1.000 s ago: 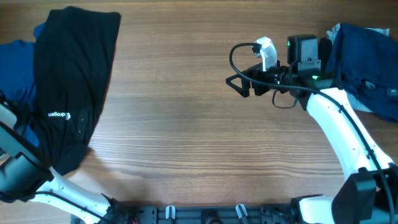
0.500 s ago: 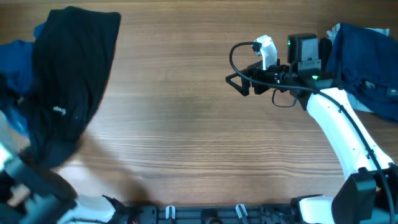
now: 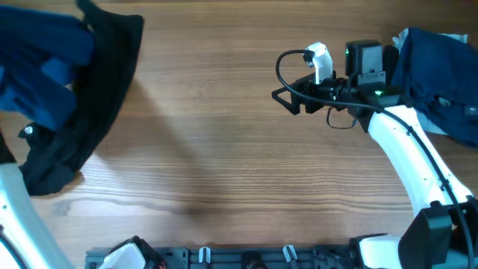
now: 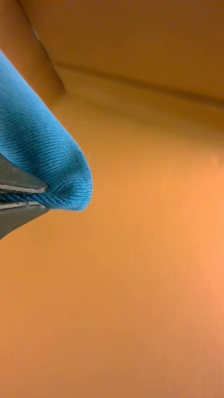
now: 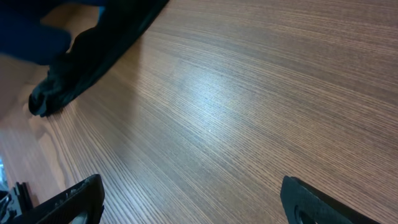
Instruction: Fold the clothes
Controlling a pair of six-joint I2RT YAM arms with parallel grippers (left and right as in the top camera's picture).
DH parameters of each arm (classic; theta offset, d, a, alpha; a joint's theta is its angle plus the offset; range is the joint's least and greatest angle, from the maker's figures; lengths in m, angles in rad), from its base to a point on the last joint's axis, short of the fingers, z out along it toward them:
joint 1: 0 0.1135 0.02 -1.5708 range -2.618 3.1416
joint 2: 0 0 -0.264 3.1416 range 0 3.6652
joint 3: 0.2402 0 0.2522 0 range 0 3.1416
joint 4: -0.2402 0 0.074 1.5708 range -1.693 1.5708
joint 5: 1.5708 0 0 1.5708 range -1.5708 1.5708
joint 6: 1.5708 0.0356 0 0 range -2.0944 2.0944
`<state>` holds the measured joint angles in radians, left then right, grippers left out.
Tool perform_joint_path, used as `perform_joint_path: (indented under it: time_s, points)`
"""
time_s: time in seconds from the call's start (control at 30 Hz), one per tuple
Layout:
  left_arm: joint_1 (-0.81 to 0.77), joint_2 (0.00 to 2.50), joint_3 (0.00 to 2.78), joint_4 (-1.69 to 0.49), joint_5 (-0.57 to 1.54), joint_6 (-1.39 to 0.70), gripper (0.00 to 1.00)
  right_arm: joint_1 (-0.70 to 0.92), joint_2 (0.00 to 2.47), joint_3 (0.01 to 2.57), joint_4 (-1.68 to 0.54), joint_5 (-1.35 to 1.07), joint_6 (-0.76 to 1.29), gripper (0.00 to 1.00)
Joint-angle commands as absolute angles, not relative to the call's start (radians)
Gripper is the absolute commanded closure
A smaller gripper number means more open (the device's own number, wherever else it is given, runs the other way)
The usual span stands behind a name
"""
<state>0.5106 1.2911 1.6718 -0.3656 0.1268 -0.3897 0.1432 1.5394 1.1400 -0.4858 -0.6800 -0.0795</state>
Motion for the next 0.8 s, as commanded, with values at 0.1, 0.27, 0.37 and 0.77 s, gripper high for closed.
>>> perform_joint_path:
  time_s: [0.1,0.27,0.37,0.77]
  points:
    - [0.339,1.237,1.711,-0.290,0.179,-0.363,0.96,0.147,1.467,1.182,-0.488,-0.707,-0.074,0.10]
    - [0.241,1.220,1.734,-0.161,0.199,-0.448,0.96,0.143,1.400,1.182,-0.514,-0.706,-0.058,0.10]
    - [0.180,1.219,1.743,-0.143,0.229,-0.495,0.96,0.132,1.368,1.182,-0.521,-0.703,-0.025,0.10]
    - [-0.180,1.307,1.744,0.204,0.146,-0.648,0.96,0.105,1.250,1.182,-0.592,-0.802,0.081,0.11]
